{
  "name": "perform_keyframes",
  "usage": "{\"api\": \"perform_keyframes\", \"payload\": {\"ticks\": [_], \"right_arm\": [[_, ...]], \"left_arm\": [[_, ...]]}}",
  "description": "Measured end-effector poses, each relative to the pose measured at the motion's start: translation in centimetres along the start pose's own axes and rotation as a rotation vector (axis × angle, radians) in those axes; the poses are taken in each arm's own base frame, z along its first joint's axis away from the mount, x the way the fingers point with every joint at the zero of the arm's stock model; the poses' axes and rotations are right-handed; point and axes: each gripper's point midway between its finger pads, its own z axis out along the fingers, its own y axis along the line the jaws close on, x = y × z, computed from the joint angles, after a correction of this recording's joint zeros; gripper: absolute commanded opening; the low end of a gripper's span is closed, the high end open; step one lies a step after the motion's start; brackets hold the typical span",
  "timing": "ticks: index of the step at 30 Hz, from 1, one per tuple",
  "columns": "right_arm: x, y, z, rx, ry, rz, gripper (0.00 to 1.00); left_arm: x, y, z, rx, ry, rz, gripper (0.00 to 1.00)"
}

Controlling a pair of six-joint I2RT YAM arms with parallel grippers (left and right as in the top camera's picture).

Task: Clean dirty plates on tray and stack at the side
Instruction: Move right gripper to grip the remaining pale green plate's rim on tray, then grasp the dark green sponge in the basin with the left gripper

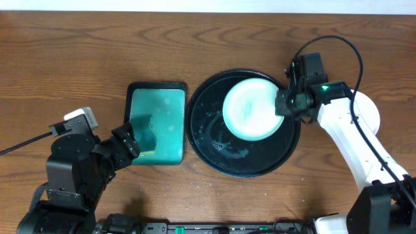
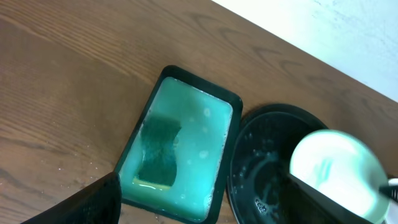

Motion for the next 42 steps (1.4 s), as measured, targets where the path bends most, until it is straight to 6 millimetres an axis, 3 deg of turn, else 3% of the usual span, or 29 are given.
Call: {"api": "perform_keyframes", "payload": {"ticks": [4, 8, 11, 13, 16, 20, 27, 31, 36, 38, 41, 42], "right_arm": [[3.2, 0.4, 1.2, 0.014, 0.107, 0.023, 0.01], [5.4, 1.1, 4.3, 0.003, 0.123, 0.017, 0.01], [6.5, 1.3, 5.6, -0.006, 0.12, -0.029, 0.23], [6.6, 1.3, 5.9, -0.011, 0.119, -0.054, 0.24], [6.3, 1.4, 5.8, -0.015, 0.111, -0.071, 0.25], [5.9, 1.9, 4.7, -0.048, 0.08, -0.113, 0.3], [3.4, 3.7, -1.5, -0.148, -0.117, -0.211, 0.36], [3.0, 4.0, -3.4, -0.168, -0.167, -0.227, 0.37], [4.1, 3.7, -3.2, -0.161, -0.118, -0.225, 0.37], [4.5, 3.6, -3.2, -0.158, -0.102, -0.223, 0.38], [4.7, 3.5, -3.1, -0.156, -0.095, -0.223, 0.38], [4.7, 3.5, -3.1, -0.157, -0.094, -0.223, 0.37]], "left_arm": [[0.0, 0.0, 0.0, 0.0, 0.0, 0.0, 0.8], [-0.1, -0.1, 0.0, 0.003, -0.003, 0.0, 0.8], [-0.1, -0.1, 0.0, 0.003, -0.002, 0.0, 0.79], [0.0, 0.0, 0.1, 0.0, 0.004, 0.004, 0.72], [0.7, 0.2, 1.0, -0.02, 0.045, 0.025, 0.71], [3.4, 1.0, 4.2, -0.08, 0.194, 0.068, 0.71], [7.3, 2.3, 12.4, -0.215, 0.445, 0.116, 0.72], [9.6, 3.2, 17.0, -0.281, 0.557, 0.124, 0.71], [12.9, 6.2, 21.5, -0.371, 0.696, 0.08, 0.51], [14.0, 7.5, 22.6, -0.392, 0.743, 0.043, 0.38], [14.9, 8.6, 23.6, -0.393, 0.787, -0.019, 0.08], [14.9, 8.7, 23.7, -0.383, 0.793, -0.035, 0.07]]}}
